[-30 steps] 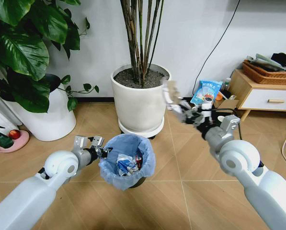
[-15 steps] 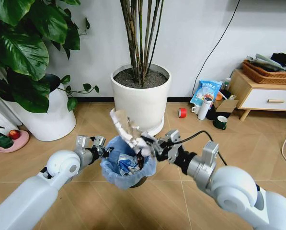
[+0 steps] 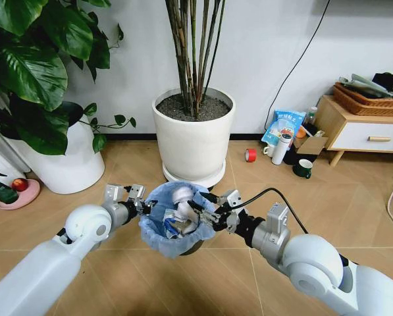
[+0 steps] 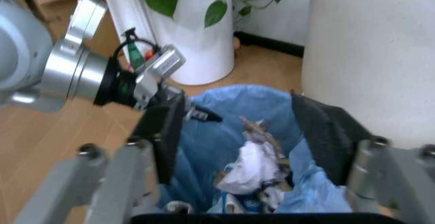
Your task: Pick up the trash bin and place the garbage on the floor into it.
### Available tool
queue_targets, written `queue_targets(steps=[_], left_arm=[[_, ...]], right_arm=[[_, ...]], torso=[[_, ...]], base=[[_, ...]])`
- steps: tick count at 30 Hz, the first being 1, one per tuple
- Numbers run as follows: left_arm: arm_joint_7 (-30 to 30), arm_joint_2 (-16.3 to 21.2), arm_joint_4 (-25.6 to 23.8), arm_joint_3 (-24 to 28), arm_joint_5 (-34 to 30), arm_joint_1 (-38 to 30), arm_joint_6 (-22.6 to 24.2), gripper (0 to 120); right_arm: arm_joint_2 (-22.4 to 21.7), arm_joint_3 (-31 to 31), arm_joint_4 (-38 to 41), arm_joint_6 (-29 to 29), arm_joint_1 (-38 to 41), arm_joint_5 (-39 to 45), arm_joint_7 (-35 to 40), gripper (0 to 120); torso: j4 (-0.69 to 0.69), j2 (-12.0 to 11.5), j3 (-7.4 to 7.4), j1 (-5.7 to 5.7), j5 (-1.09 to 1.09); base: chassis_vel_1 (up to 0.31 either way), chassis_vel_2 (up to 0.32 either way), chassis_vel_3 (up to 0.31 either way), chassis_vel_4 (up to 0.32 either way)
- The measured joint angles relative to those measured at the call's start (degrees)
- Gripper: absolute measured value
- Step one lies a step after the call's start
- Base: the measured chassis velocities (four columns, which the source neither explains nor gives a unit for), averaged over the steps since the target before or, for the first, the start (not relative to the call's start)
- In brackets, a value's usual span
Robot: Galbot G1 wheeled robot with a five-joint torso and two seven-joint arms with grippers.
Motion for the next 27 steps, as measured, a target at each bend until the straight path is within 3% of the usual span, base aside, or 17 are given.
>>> queue_targets(steps=[11, 22, 27], left_arm=[[-1.08, -0.69, -0.71, -2.23, 0.03, 2.49, 0.0, 0], [-1.06, -0.04, -1.12, -4.25, 0.03, 3.84, 0.0, 0], [-0.8, -0.06, -1.78, -5.49, 0.7, 5.76, 0.0, 0]], right_arm=[[3.2, 6.96, -2.23, 3.58, 0.13, -3.81, 0.69, 99], [5.91, 11.27, -3.76, 3.82, -1.19, -5.18, 3.88, 100], [7.43, 14.69, -5.89, 3.48, -3.54, -11.78, 7.34, 100]], torso=[[0.0, 0.0, 0.0, 0.0, 0.0], [0.0, 0.0, 0.0, 0.0, 0.0], [0.01, 0.0, 0.0, 0.0, 0.0]], base=[[0.0, 0.0, 0.0, 0.0], [0.0, 0.0, 0.0, 0.0], [0.0, 0.0, 0.0, 0.0]])
